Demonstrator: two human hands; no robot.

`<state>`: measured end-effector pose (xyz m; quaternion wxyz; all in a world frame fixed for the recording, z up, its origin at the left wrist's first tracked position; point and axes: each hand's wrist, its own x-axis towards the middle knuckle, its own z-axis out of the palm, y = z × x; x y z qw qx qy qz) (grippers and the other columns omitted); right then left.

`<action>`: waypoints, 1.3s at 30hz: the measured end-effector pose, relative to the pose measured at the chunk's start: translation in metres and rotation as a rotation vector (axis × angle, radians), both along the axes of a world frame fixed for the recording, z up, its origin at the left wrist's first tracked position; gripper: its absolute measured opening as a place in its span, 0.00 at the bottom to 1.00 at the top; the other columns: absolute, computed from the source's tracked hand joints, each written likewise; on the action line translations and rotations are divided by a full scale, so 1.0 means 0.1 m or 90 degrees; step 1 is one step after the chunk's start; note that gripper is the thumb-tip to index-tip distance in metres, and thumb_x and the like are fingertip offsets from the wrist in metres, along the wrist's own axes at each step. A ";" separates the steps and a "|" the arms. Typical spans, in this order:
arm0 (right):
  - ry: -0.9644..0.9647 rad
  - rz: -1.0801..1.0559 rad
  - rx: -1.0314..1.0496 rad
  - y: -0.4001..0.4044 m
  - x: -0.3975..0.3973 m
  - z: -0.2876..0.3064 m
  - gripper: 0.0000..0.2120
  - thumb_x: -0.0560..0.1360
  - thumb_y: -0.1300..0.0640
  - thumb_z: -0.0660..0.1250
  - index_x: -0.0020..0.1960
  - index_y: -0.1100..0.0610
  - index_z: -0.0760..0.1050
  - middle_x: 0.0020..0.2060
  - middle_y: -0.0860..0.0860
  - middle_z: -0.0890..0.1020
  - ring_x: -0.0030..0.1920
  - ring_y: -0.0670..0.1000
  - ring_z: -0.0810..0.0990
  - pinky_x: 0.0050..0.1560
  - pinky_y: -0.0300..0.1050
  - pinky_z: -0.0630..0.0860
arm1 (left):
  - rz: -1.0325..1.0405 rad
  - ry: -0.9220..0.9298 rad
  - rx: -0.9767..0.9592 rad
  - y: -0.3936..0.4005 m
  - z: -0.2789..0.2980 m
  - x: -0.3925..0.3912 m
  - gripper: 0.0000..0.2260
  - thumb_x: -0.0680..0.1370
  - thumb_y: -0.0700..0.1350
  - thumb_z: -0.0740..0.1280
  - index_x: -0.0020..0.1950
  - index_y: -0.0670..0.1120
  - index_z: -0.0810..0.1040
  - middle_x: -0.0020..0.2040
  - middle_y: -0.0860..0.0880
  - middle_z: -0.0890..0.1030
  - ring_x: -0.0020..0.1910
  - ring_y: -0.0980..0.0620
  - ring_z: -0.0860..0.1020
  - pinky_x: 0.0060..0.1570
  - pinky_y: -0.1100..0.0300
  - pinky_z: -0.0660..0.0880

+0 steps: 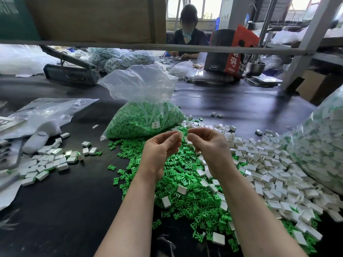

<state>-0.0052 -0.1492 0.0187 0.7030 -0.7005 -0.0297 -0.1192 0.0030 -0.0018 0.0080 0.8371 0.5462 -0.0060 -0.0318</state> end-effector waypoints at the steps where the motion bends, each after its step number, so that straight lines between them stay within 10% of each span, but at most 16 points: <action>1: -0.005 -0.002 -0.009 0.00 0.00 0.00 0.05 0.73 0.61 0.73 0.46 0.53 0.82 0.37 0.47 0.85 0.33 0.42 0.78 0.37 0.38 0.76 | 0.000 -0.001 0.002 0.00 0.00 0.00 0.09 0.67 0.45 0.73 0.46 0.45 0.85 0.42 0.47 0.85 0.41 0.54 0.82 0.44 0.62 0.79; 39: -0.015 -0.006 -0.258 -0.07 0.03 -0.05 0.04 0.74 0.59 0.73 0.42 0.59 0.83 0.34 0.52 0.84 0.31 0.46 0.79 0.36 0.42 0.77 | 0.029 -0.167 0.231 -0.01 -0.03 0.02 0.03 0.75 0.38 0.72 0.48 0.39 0.83 0.40 0.41 0.85 0.39 0.49 0.83 0.46 0.58 0.81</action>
